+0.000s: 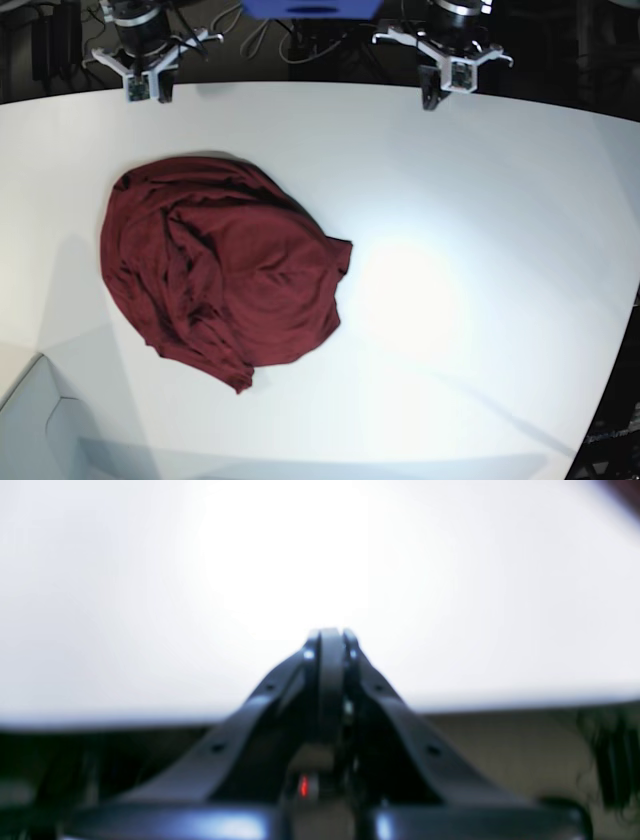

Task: Layout the t-shirt on the table in an organized manner, then fold the t-shirt properly
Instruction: 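Move the left gripper down to the edge of the maroon shirt heap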

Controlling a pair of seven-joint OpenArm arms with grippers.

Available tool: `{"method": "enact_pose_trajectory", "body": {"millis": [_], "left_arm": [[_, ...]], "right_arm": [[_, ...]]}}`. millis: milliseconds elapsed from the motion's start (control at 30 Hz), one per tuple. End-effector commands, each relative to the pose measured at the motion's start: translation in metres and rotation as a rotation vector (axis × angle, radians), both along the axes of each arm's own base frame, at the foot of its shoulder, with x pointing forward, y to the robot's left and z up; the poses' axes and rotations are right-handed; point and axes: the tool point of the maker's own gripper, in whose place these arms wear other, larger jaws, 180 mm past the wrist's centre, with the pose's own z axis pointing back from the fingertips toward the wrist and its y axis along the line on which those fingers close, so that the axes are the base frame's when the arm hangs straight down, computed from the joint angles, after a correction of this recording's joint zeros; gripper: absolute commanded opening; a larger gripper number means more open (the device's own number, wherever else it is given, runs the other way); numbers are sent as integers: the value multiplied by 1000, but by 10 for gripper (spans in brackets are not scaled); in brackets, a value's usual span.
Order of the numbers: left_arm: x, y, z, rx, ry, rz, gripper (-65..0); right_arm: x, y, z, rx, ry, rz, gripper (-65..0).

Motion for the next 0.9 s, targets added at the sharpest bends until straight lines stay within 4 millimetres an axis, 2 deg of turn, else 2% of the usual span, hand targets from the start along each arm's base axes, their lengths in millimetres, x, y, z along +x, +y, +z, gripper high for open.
{"method": "enact_pose_trajectory", "body": {"millis": [0,133,300,367,433,567,633,733,867], "left_arm": [[12,-2,16,-9,-64,5,-647],[54,-2,40,-11,-187,13,-645],[106,-7,53,-57,-205,42,-637],[126,-12,56,-106,-171,53,-585],[142,-20,57,-159,-120,44,-483],[169,-32,44,-257,-36,28,-326],[180,-34,27,-294,8,36,-267],[192,-34,1,-306,73,47,-228],[205,-35,-16,-303,107,54,-228]], "right_arm": [[6,2,9,2,-32,11,-650],[21,3,14,4,-72,10,-650],[24,3,16,5,-81,9,-650],[24,3,16,5,-79,9,-650],[24,0,16,-1,-81,4,-650],[24,-1,16,-4,-81,5,-650],[24,-1,16,-4,-81,5,-650],[25,-2,16,-8,-81,3,-650],[25,-11,17,-26,-85,-14,-650]]}}
